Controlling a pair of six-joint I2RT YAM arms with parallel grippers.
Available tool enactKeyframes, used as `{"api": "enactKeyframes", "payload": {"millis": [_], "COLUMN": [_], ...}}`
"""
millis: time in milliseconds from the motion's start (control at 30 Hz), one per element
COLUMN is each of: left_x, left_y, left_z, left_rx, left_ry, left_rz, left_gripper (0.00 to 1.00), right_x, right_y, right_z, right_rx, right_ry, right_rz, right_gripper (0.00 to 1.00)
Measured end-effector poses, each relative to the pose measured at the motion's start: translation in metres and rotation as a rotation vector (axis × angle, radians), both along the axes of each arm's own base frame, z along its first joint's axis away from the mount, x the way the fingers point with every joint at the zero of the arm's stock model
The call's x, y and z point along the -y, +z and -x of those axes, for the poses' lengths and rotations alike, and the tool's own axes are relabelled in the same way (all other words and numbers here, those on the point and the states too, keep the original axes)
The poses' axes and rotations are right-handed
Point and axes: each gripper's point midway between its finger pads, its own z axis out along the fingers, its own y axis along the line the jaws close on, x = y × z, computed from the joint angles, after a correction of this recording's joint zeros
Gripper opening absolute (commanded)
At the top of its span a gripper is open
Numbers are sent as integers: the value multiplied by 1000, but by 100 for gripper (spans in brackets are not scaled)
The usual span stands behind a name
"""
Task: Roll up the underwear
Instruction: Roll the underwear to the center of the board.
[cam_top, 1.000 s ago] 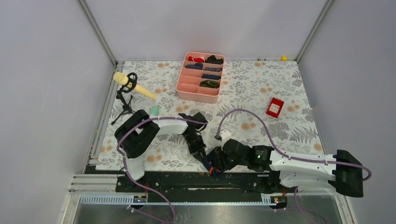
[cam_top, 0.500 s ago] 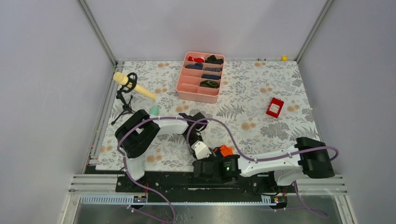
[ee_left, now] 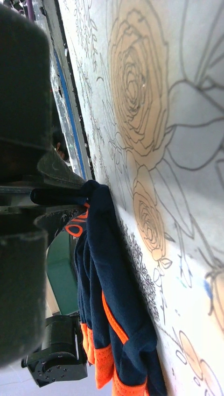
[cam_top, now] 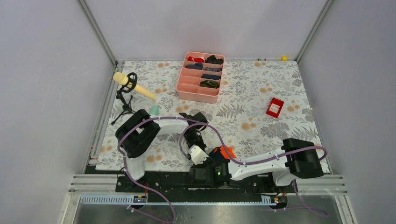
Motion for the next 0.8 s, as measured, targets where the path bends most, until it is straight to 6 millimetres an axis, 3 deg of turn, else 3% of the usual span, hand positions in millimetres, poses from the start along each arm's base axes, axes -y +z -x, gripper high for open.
{"api": "enactKeyframes", "payload": {"millis": [167, 367, 733, 800], "left_x": [0, 1, 1, -3], "left_y": [0, 0, -2, -3], "left_z": [0, -1, -9, -13], "left_rx": [-2, -2, 57, 66], "left_ry": [2, 6, 122, 169], "left_rz": [-2, -1, 99, 110], "left_gripper": [0, 0, 0, 0], "right_x": [1, 1, 0, -2], "right_y": [-3, -6, -14, -14], "right_z": [0, 1, -6, -11], "right_rx": [-3, -3, 55, 69], "right_ry": [-7, -12, 71, 92], "right_rz": [-2, -4, -26, -31], "right_gripper": [26, 0, 0, 5]}}
